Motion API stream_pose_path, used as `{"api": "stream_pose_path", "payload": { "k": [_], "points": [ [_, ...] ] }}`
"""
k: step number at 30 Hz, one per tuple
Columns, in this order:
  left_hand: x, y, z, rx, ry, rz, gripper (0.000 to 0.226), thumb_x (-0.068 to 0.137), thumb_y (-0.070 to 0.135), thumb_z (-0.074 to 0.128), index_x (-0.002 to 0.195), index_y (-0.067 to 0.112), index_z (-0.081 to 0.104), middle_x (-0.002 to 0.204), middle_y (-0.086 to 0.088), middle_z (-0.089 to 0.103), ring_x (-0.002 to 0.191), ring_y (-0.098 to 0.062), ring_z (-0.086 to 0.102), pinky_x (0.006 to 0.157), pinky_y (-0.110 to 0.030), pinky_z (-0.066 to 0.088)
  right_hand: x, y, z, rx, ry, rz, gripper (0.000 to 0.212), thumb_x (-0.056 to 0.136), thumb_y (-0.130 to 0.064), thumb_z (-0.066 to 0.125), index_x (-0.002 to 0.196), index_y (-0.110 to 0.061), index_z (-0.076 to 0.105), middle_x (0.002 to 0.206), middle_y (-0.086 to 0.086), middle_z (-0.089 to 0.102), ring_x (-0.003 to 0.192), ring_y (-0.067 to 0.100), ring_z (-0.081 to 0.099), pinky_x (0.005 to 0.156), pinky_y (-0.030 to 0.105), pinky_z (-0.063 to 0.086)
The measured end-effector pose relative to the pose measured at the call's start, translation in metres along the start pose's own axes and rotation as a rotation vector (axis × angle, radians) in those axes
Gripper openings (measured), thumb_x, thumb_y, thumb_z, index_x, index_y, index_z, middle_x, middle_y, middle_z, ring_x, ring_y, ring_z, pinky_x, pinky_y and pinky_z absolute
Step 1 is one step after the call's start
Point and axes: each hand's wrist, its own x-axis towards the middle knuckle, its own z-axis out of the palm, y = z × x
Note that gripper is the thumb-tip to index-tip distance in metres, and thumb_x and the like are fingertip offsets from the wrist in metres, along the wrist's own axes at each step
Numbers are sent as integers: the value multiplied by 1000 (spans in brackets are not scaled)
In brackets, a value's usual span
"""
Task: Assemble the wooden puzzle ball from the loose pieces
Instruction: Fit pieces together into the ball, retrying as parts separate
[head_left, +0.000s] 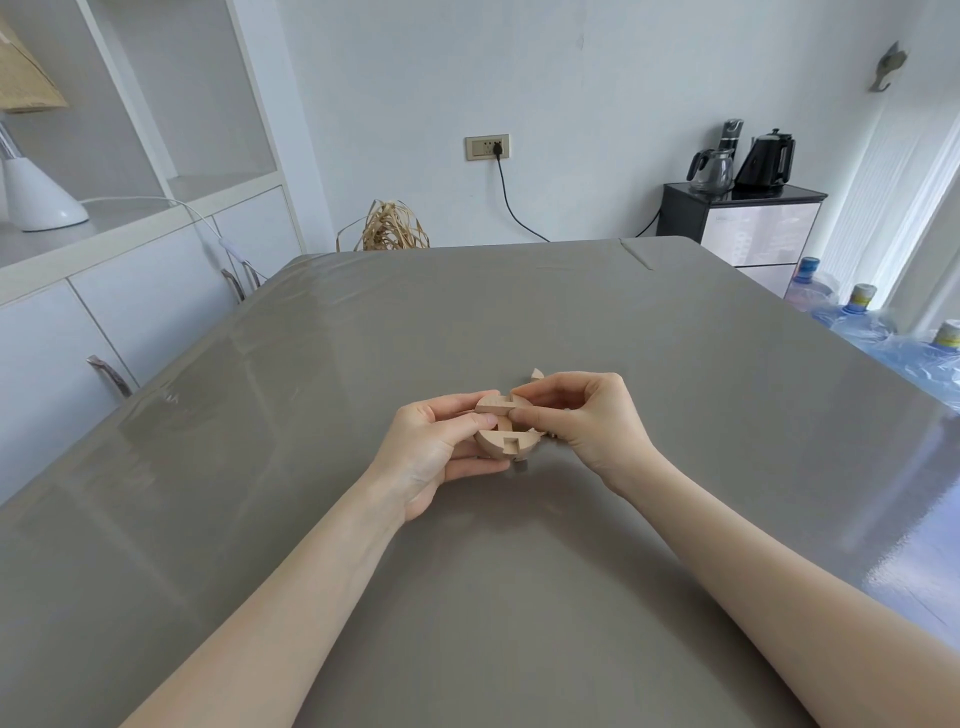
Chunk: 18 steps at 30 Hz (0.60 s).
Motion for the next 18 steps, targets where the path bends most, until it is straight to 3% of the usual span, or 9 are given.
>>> {"api": "stream_pose_path", "payload": {
  "k": [3,8,18],
  "points": [
    [0,0,0,-11,-32,-1,26,89,-1,57,113,2,66,95,-20,71,81,-30,71,68,-36,60,0,-2,-1,-3,30,5,12,72,-9,81,78,-18,75,72,1,75,66,8,68,60,18,49],
    [1,0,0,-26,-36,-11,27,89,-1,57,114,0,66,99,-23,70,84,-31,71,68,-36,60,0,-1,0,-34,42,-3,13,72,-8,80,78,-18,75,71,-2,74,63,5,68,57,14,48],
    [1,-3,-1,-59,1,-47,27,85,-3,62,112,-1,65,90,-17,70,75,-28,71,63,-36,60,2,3,2,-6,7,14,13,72,-3,79,81,-12,75,82,10,75,77,20,70,79,34,57]
  ]
}}
